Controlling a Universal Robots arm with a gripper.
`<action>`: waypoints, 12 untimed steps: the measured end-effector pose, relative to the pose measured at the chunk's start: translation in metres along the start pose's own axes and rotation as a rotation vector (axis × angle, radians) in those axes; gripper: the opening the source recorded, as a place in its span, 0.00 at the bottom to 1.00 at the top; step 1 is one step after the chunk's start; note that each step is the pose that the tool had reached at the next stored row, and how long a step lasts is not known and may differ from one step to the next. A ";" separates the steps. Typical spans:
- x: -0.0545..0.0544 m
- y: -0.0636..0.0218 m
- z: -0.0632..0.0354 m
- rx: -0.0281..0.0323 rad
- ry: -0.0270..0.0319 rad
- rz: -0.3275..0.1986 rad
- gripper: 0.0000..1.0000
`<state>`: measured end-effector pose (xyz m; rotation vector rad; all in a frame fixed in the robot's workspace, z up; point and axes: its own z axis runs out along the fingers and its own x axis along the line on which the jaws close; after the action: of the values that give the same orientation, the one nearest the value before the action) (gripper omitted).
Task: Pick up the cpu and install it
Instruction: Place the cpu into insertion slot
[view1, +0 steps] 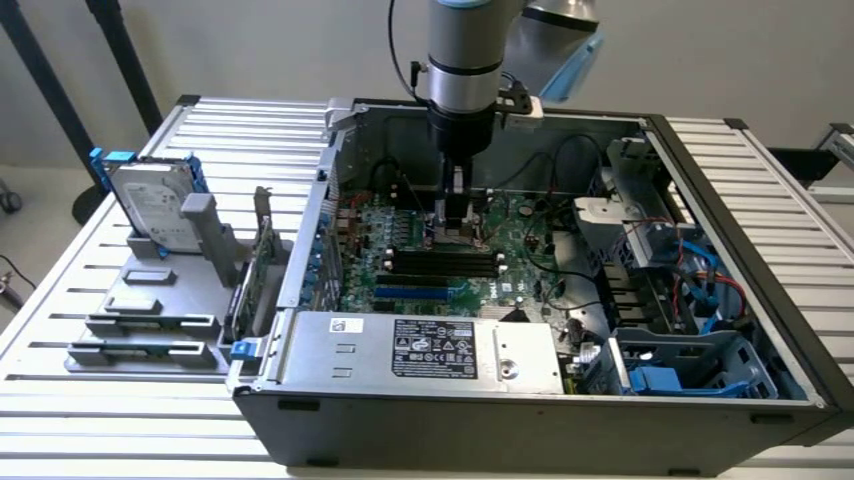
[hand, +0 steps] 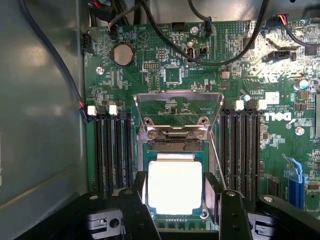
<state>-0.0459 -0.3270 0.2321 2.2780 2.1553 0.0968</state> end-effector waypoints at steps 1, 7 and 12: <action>-0.001 0.0001 0.0004 0.0008 0.0000 0.000 0.55; -0.003 0.0001 0.0021 0.0009 0.0001 -0.001 0.55; -0.003 0.0000 0.0046 0.0013 0.0014 -0.012 0.55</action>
<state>-0.0459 -0.3303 0.2274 2.2663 2.1698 0.0970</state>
